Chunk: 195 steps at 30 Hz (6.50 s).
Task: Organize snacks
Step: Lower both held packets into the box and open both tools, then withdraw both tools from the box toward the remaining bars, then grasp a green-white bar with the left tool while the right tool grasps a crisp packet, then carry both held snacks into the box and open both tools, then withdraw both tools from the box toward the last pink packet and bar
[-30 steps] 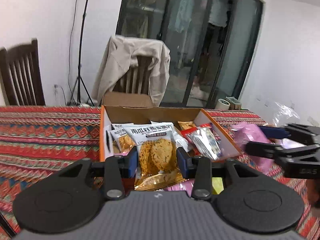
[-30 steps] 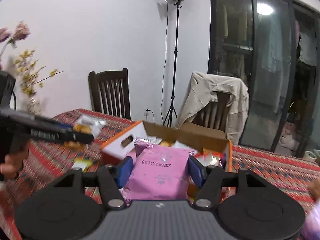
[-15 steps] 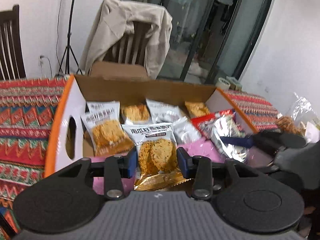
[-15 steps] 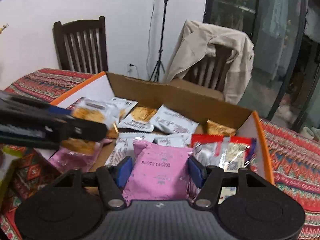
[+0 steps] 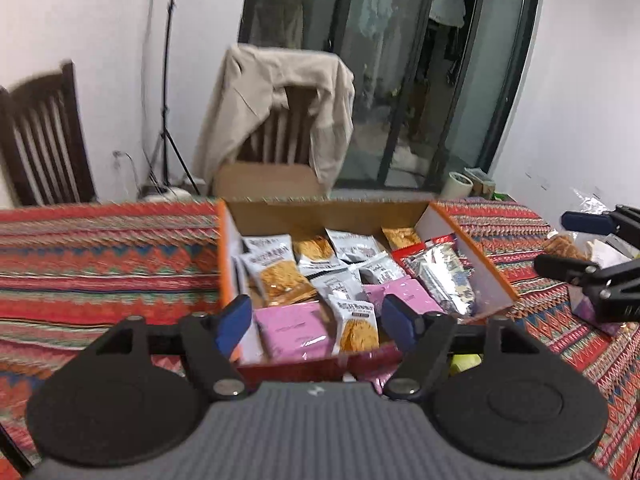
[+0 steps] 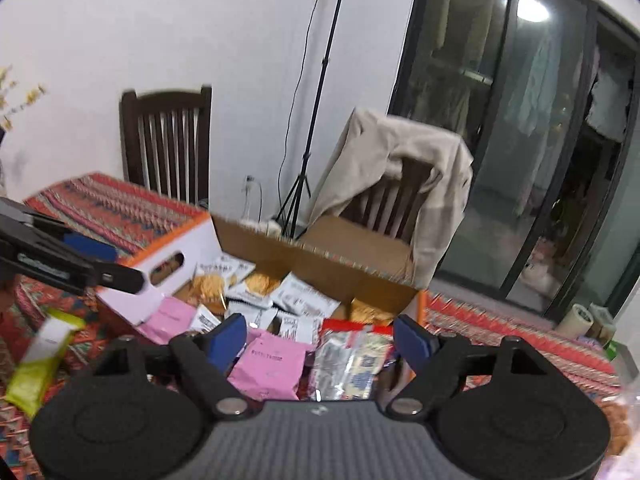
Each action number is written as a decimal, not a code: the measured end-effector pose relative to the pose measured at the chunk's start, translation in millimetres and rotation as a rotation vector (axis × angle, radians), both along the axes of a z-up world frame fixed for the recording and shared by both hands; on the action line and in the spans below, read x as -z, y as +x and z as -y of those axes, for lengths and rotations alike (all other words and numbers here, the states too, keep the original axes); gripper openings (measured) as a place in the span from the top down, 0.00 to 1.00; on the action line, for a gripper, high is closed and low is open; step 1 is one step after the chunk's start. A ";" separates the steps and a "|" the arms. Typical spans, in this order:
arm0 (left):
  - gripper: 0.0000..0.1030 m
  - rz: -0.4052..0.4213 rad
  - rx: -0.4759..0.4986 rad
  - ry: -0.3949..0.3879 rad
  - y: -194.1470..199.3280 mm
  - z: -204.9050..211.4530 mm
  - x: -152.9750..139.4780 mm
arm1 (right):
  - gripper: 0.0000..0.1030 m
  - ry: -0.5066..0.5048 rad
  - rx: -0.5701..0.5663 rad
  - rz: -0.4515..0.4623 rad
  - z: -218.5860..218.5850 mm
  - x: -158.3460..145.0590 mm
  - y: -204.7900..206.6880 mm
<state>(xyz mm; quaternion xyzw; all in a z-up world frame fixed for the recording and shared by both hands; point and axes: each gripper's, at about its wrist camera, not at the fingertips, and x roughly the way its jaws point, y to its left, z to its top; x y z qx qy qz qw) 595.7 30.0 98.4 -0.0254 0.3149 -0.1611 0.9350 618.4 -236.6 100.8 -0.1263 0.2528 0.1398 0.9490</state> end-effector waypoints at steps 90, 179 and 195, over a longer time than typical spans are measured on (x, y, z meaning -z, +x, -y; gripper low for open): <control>0.62 -0.049 -0.210 0.012 -82.0 -54.4 128.2 | 0.32 0.195 -0.090 -0.135 -119.3 120.8 -40.4; 0.08 -0.020 -0.040 0.054 18.8 22.4 -3.2 | 0.19 0.183 0.060 -0.134 32.6 15.5 67.5; 0.00 0.146 -0.004 -0.024 -231.8 8.0 -20.4 | 0.06 0.211 -0.086 -0.003 40.5 -13.1 -194.8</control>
